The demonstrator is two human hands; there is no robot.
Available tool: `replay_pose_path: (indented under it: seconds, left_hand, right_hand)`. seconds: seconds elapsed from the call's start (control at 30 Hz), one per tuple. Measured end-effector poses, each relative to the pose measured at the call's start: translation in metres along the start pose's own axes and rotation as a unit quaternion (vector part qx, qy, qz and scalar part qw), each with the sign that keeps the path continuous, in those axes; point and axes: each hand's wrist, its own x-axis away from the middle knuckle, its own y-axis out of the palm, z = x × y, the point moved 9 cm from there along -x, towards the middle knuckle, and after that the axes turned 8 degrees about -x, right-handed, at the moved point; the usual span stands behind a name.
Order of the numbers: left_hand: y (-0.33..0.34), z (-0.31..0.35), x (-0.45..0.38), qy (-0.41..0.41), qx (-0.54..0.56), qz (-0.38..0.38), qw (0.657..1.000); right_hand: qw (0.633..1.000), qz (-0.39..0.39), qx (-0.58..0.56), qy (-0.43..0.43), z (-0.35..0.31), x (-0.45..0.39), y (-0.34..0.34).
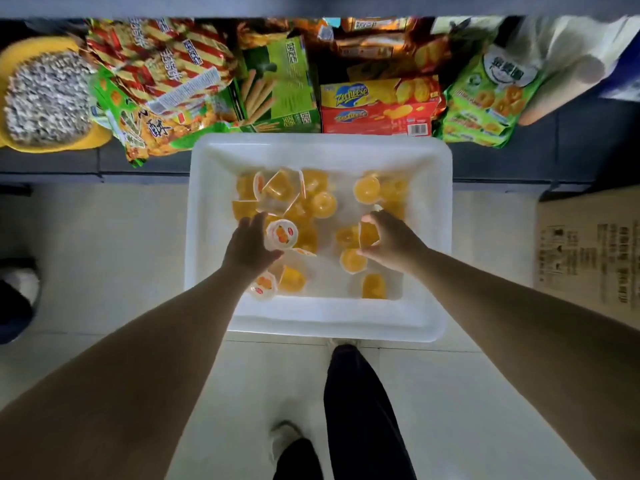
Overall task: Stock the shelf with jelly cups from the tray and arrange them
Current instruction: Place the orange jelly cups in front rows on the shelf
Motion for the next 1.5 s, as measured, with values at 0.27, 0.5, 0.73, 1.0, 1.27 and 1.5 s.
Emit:
replay_pose_path:
  seconds: [0.27,0.5,0.73,1.0,1.27,1.5]
  left_hand:
    - [0.028,-0.002,-0.021,0.024,0.057,0.0,0.998]
    - [0.033,-0.002,-0.031,0.017,0.054,0.028,0.998]
    - [0.032,0.003,-0.033,0.067,0.004,0.007,0.998]
    - [0.024,0.001,-0.025,0.069,0.008,0.006,0.998]
    - [0.004,-0.007,0.0,-0.038,0.224,-0.007,0.974]
    - [-0.038,0.031,0.058,-0.047,0.558,-0.084,0.824]
  right_hand:
    - [0.994,-0.021,0.1,-0.043,-0.009,-0.058,0.031]
    - [0.956,-0.115,0.258,-0.075,-0.018,-0.072,0.048]
    - [0.977,-0.147,0.152,-0.037,-0.002,-0.078,0.042]
    - [0.994,-0.095,-0.06,0.0,0.001,-0.067,0.026]
    - [0.944,-0.033,-0.32,0.073,0.003,-0.032,0.016]
    - [0.801,-0.048,-0.589,0.096,-0.029,0.039,-0.001]
